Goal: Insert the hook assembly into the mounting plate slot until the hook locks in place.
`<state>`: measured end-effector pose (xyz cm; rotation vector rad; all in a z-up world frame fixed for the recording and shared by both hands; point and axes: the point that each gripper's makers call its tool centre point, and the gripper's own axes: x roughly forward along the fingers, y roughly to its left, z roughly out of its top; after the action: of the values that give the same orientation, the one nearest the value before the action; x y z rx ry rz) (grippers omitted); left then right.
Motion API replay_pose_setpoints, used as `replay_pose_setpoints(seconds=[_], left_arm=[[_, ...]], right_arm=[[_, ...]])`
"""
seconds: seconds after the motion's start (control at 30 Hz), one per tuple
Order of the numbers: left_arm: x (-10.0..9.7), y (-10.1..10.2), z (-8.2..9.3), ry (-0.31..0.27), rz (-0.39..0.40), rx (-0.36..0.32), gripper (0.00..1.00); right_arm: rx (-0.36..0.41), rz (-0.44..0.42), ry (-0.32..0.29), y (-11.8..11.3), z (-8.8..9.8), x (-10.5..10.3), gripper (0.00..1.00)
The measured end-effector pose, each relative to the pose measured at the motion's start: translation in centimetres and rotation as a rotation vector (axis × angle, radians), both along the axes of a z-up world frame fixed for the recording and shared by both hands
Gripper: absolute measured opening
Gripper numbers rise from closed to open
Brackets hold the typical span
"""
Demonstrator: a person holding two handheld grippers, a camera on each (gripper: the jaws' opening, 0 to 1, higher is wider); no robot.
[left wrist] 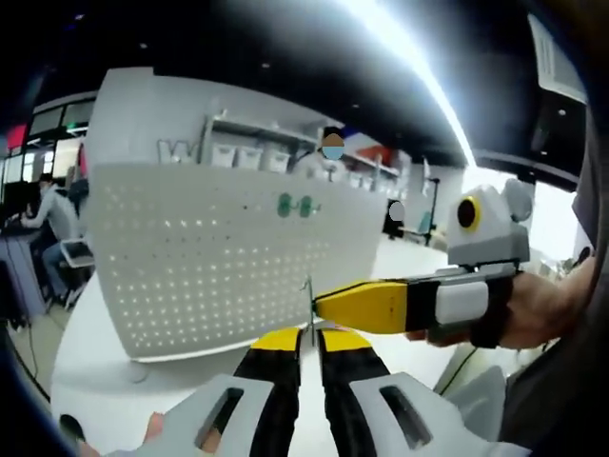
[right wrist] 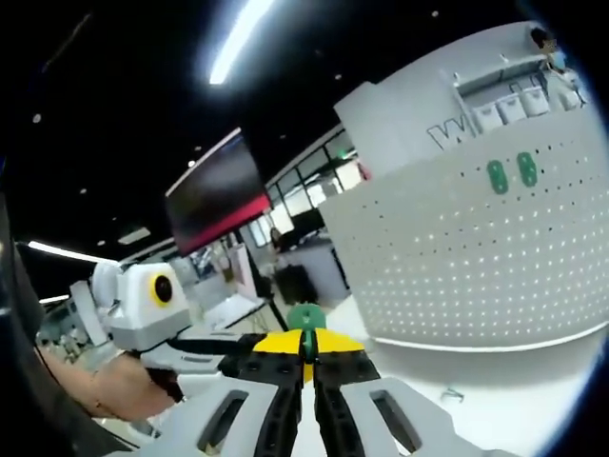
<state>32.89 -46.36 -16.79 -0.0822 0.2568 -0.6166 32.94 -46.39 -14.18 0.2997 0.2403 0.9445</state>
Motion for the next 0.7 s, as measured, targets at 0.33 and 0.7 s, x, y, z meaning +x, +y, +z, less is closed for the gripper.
replay_pose_setpoints(seconds=[0.33,0.7], left_arm=[[-0.4,-0.3,-1.3,0.024,-0.033,0.012,0.70],[-1.5,-1.5,-0.5,0.001,-0.106,-0.023,1.00]], right_arm=[[-0.063,0.013,-0.069,-0.5,0.2,0.4,0.00],[-0.138,0.054,-0.151,-0.2,0.2,0.3,0.00]])
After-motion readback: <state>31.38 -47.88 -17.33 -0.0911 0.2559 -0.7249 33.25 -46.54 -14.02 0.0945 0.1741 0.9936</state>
